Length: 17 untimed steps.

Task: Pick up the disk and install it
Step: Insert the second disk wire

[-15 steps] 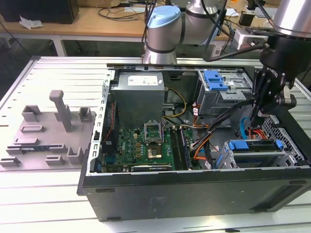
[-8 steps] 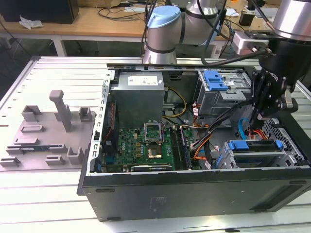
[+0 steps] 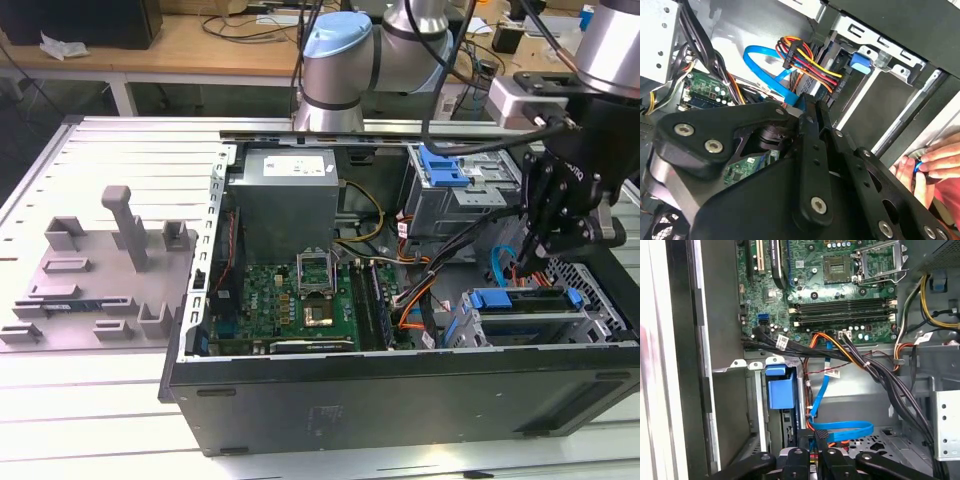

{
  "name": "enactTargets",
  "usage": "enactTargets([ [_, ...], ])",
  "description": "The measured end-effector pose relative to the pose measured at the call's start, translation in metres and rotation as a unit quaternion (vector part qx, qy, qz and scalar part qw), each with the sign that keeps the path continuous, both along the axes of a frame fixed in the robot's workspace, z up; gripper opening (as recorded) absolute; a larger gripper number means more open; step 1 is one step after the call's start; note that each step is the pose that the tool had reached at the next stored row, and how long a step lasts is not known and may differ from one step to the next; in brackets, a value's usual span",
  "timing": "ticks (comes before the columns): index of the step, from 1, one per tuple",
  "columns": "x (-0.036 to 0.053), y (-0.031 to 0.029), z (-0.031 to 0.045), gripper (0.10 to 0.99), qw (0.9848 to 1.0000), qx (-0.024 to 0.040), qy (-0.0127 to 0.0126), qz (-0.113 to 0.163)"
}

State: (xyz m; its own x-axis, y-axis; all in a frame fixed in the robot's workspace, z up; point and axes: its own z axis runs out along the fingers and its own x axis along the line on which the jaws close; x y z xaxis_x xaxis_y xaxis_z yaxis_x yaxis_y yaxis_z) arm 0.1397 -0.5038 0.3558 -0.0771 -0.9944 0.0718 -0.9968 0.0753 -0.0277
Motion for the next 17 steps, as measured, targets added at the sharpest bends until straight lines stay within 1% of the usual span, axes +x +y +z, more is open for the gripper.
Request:
enactTargets([
  [1,0.0,-0.0031,0.0,0.165,1.0,0.003,0.0,0.001],
  [3,0.0,-0.0093,0.0,0.165,1.0,0.0062,0.0,0.001],
  [4,0.0,-0.0114,0.0,0.165,1.0,0.0072,0.0,0.001],
  [6,0.0001,-0.0154,0.0,0.165,0.9999,0.0114,0.0,0.001],
  [7,0.0003,-0.0173,0.0,0.165,0.9999,0.0144,0.0,0.001],
  [8,0.0006,-0.02,0.0,0.165,0.9998,0.0198,0.0,0.001],
  [9,0.0008,-0.0215,0.0,0.165,0.9997,0.0237,0.0,0.001],
  [11,0.0011,-0.0244,0.0,0.165,0.9996,0.0298,0.0001,0.001],
  [17,0.0012,-0.0246,0.0,0.165,0.9995,0.0307,0.0002,0.001],
])
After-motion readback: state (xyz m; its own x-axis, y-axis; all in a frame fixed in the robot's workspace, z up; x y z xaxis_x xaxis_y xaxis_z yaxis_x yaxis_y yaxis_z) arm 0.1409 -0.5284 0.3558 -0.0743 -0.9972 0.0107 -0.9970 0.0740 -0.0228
